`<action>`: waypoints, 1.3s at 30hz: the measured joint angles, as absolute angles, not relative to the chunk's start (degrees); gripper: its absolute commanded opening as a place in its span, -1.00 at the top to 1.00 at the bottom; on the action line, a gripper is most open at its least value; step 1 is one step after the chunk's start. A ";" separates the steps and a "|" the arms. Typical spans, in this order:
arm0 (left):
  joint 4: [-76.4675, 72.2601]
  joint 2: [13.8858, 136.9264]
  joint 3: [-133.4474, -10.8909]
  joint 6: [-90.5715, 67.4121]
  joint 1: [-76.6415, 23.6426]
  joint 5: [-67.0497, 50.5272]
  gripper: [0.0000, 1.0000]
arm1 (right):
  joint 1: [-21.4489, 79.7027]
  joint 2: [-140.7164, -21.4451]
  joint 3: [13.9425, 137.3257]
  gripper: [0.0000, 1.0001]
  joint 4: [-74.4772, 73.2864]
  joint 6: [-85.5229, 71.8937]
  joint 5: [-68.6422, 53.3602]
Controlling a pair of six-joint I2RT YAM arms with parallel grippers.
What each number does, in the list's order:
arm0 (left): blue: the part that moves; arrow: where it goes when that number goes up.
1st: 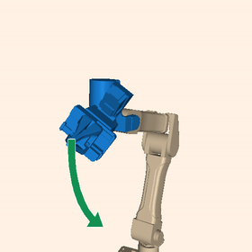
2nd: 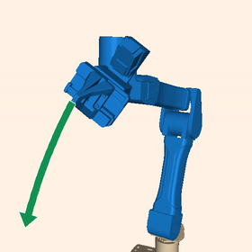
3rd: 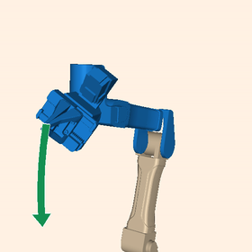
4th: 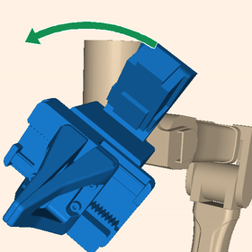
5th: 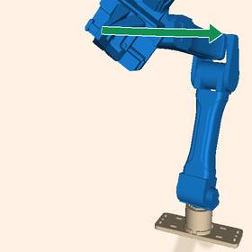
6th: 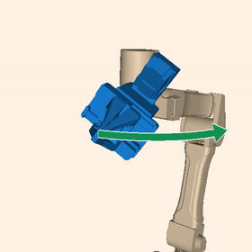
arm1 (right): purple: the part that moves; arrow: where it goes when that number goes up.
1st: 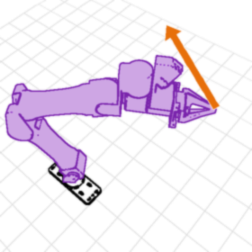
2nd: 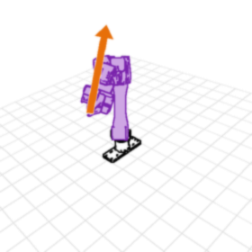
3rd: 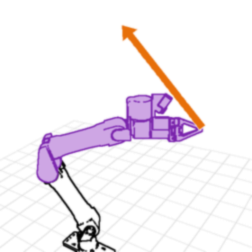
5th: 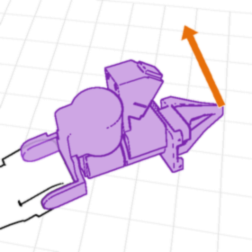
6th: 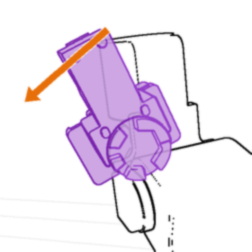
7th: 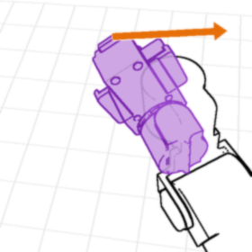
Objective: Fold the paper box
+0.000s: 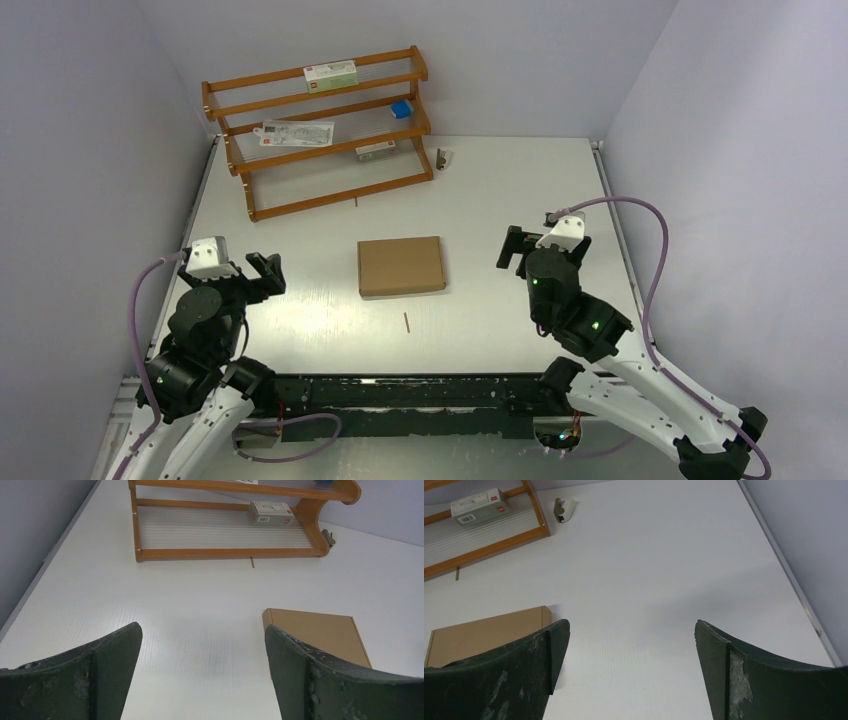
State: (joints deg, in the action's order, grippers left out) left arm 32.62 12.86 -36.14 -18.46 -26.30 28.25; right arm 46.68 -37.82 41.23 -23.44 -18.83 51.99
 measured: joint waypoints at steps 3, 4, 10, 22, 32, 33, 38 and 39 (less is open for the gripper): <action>32.62 12.86 -36.14 -18.46 -26.30 28.23 -0.95 | 46.68 -38.06 41.23 -1.00 -23.35 -18.79 51.27; 32.60 12.86 -36.14 -18.46 -26.30 28.23 -0.94 | 46.68 -38.26 41.23 -1.00 -23.24 -18.74 50.74; 32.60 12.86 -36.14 -18.46 -26.30 27.94 -0.94 | 46.68 -40.23 41.23 -1.00 -22.70 -18.55 48.18; 32.58 12.86 -36.14 -18.46 -26.30 27.79 -0.94 | 46.68 -41.89 41.23 -1.00 -21.71 -17.32 42.35; 32.56 12.86 -36.14 -18.46 -26.30 27.73 -0.94 | 46.68 -43.22 43.05 -1.00 -24.77 -17.82 42.52; 32.56 12.86 -36.14 -18.46 -26.30 27.73 -0.94 | 46.68 -43.18 43.20 -1.00 -24.97 -17.82 42.83; 32.53 12.86 -36.14 -18.46 -26.30 27.62 -0.94 | 46.68 -42.26 43.57 -1.00 -26.26 -18.09 44.29; 32.53 12.86 -36.14 -18.46 -26.30 27.59 -0.94 | 46.68 -42.00 43.64 -1.00 -26.65 -18.17 44.71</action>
